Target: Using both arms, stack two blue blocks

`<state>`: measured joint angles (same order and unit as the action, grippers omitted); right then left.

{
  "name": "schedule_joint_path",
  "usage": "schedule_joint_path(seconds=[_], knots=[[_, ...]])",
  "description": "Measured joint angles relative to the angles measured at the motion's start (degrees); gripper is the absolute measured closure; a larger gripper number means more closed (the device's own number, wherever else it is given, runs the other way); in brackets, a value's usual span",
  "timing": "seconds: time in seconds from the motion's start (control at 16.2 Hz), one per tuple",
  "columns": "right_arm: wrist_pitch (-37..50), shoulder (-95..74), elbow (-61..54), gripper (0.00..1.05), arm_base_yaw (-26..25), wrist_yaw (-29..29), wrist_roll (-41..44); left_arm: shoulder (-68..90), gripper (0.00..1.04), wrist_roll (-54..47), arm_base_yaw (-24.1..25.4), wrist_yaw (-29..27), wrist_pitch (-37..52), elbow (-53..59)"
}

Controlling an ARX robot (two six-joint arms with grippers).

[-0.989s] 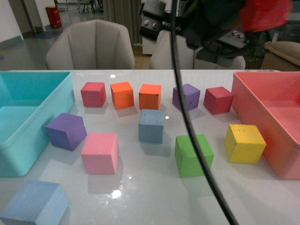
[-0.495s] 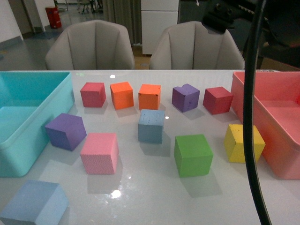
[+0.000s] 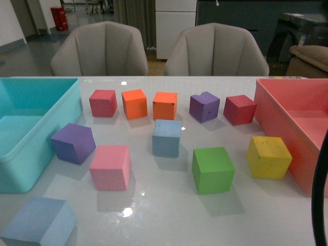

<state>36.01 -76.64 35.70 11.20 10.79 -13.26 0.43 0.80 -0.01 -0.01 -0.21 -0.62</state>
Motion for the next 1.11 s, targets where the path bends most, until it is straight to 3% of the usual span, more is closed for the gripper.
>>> schedule_joint_path(seconds=[0.06, 0.12, 0.31, 0.37, 0.49, 1.11], knots=[[3.63, 5.97, -5.86, 0.45, -2.56, -1.86, 6.14, 0.00, 0.07, 0.00, 0.00, 0.00, 0.02, 0.00], [1.70, 12.57, -10.05, 0.58, -4.55, -3.10, 9.35, 0.00, 0.07, 0.00, 0.00, 0.02, 0.04, 0.00], [-16.50, 38.36, -22.73, 0.98, -6.86, -7.80, 12.39, 0.00, 0.07, 0.00, 0.00, 0.00, 0.02, 0.00], [-23.89, 48.65, -24.70, 1.03, -10.91, -10.03, 12.87, 0.00, 0.07, 0.00, 0.00, 0.00, 0.02, 0.00], [-37.42, 68.26, -27.28, 1.03, -11.10, -10.73, 12.92, 0.00, 0.07, 0.00, 0.00, 0.00, 0.02, 0.00], [-36.46, 73.79, -32.59, 1.03, -11.21, -10.80, 12.92, 0.00, 0.07, -0.02, 0.00, 0.00, 0.02, 0.00]])
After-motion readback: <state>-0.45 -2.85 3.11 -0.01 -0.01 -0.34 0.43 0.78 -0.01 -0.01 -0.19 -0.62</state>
